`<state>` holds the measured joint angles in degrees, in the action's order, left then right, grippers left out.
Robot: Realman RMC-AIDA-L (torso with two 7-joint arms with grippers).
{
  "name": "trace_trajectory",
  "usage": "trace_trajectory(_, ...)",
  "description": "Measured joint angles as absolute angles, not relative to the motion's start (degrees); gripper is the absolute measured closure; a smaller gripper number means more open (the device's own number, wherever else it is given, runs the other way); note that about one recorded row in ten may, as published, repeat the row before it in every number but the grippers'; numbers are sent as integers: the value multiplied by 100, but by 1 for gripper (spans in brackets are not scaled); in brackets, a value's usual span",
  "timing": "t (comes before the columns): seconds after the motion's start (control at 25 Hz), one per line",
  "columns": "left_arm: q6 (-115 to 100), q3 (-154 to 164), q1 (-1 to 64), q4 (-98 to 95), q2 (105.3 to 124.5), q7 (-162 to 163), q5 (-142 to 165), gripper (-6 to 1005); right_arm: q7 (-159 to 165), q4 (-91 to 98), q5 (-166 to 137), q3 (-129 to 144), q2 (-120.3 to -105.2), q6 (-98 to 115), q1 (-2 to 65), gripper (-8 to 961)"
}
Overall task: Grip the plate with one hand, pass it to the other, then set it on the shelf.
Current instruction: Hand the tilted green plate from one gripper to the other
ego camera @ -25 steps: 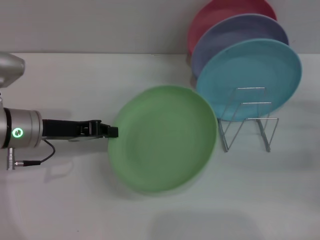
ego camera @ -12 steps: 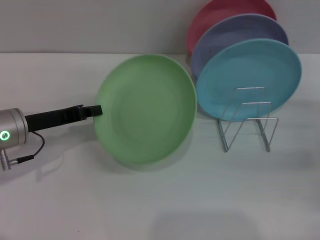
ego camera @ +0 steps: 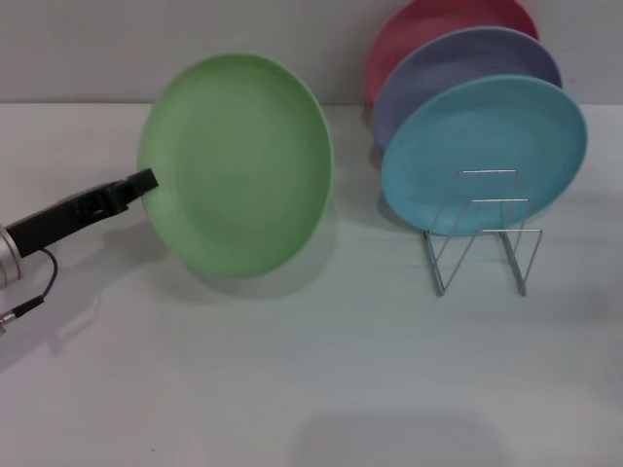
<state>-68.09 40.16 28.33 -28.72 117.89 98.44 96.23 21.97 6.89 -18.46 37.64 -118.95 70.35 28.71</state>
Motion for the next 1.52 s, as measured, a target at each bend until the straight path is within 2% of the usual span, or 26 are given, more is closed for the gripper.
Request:
trace_trajectory(0.76,-7251,3973,2875,-668,11883,6079,6658,965,2061,703,-1843,3754,-11882,6952,2883,345)
trace_trajectory(1.52,-7807,3539,2839,558,11908,3626,5737,966,2047,703,-1857,3782,-11886,6943,2879,345)
